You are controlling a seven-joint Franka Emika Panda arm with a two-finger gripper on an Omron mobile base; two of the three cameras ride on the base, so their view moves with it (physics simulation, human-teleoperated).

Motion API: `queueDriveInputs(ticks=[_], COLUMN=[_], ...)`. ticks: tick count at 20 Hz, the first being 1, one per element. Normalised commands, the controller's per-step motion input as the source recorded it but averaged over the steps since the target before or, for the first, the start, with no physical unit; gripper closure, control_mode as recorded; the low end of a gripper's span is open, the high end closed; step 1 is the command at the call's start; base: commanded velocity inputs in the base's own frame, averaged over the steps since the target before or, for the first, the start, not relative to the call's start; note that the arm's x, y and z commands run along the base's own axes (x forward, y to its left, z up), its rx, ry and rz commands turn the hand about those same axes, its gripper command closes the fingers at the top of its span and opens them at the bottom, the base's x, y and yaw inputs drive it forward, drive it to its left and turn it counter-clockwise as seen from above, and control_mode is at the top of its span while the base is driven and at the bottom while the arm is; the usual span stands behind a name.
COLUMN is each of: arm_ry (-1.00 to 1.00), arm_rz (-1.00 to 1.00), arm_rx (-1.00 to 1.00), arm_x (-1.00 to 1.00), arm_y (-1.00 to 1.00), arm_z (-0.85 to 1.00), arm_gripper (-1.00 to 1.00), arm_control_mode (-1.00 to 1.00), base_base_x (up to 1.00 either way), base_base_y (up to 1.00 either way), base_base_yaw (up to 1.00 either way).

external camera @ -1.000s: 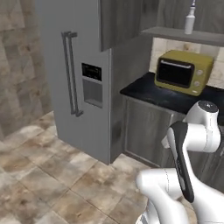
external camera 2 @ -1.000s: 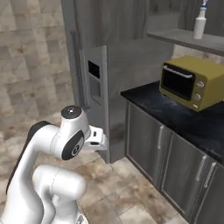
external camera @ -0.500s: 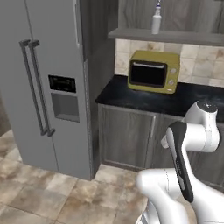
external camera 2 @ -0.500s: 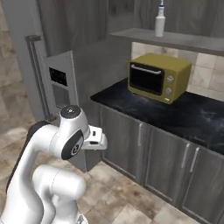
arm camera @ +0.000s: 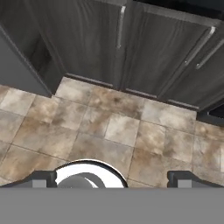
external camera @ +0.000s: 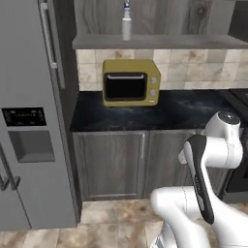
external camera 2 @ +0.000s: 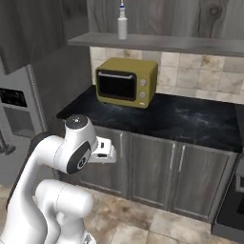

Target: Move the cutting board and knife to the sink. Then move spray from the cabinet to the counter.

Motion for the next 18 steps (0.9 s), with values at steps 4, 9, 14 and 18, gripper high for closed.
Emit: queueDriveInputs(ticks=[4,9,14,18], arm_ry=[0.00,0.00,0.00,0.00], arm_rz=[0.00,0.00,0.00,0.00], arm_rx=[0.00,0.00,0.00,0.00], arm_x=[0.00,0.00,0.00,0.00], arm_y=[0.00,0.00,0.00,0.00], arm_z=[0.00,0.00,0.00,0.00], arm_gripper=[-1.00,-1.00,-1.00,-1.00], arm_control_mode=[1.00,1.00,1.00,1.00], base_base_x=[0.65,0.74,0.72,0.69], base_base_y=[0.36,0.35,0.33,0.21], base_base_yaw=[-0.31,0.00,0.00,0.00])
